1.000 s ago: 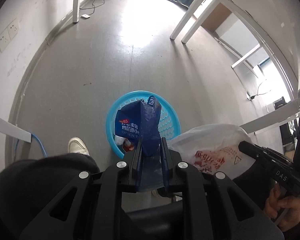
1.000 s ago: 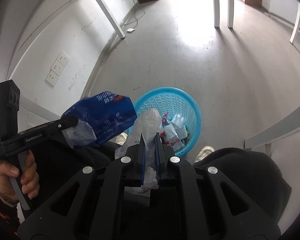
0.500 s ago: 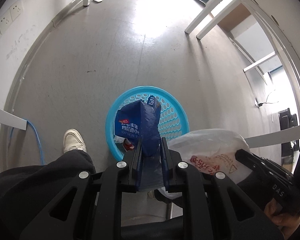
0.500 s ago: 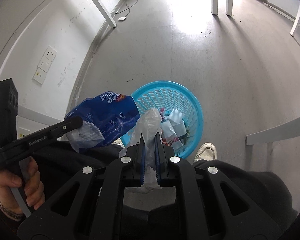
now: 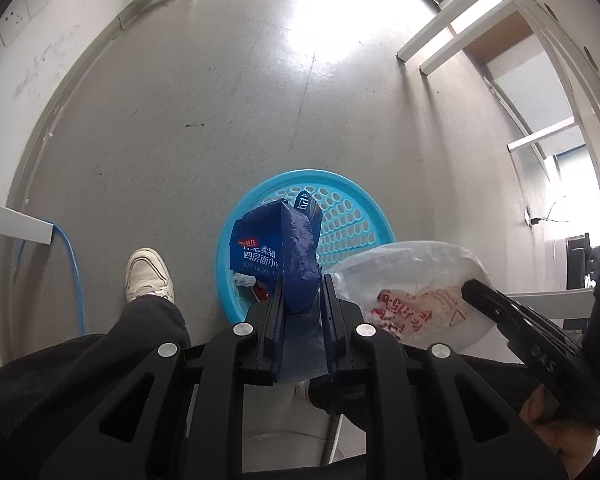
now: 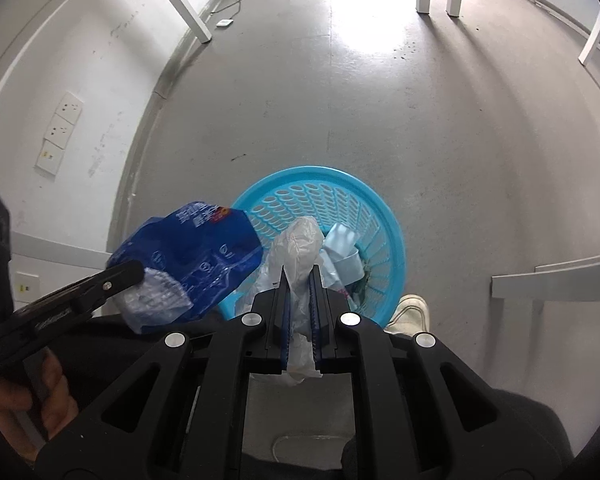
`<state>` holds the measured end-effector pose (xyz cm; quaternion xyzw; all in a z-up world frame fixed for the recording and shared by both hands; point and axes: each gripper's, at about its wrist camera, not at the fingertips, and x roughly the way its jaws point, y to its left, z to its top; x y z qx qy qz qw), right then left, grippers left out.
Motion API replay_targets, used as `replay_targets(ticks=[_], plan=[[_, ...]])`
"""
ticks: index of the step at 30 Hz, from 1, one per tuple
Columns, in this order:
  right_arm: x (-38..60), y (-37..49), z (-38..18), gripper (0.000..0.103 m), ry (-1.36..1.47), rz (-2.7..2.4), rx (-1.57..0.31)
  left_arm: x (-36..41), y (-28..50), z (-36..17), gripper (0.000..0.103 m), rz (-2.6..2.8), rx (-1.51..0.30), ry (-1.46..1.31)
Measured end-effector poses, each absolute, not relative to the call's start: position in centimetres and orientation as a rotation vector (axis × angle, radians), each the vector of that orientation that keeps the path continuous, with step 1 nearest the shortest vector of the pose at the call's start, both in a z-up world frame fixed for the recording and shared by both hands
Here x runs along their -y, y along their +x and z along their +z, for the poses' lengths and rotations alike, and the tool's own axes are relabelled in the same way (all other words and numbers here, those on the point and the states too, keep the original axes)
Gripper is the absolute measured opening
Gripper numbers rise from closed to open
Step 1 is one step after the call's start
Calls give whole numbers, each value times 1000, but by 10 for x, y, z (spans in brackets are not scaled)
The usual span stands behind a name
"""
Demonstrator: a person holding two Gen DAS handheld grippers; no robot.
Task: Collect trash
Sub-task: 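Carry the blue bag and white plastic bag in both tools over the wastebasket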
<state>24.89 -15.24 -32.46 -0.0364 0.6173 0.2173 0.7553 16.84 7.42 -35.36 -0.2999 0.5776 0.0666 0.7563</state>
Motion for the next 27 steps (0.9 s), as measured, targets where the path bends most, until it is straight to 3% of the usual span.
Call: replay_targets(ticks=[13,24,26,27], plan=[[149,296,-388,8,-45,341,-1475,-74,206,-388,16,126,-1305,-713],[142,296,-398,8,-57,336,-1489,-70,218,-401,17,107,-1334,-742],[143,296,-399,10,-53,339,-1494,-73,217,-402,21,115,-1327,-758],[143,297,-400,11,-48,342,-1501,-77,216,-404,31,127,-1321,-776]])
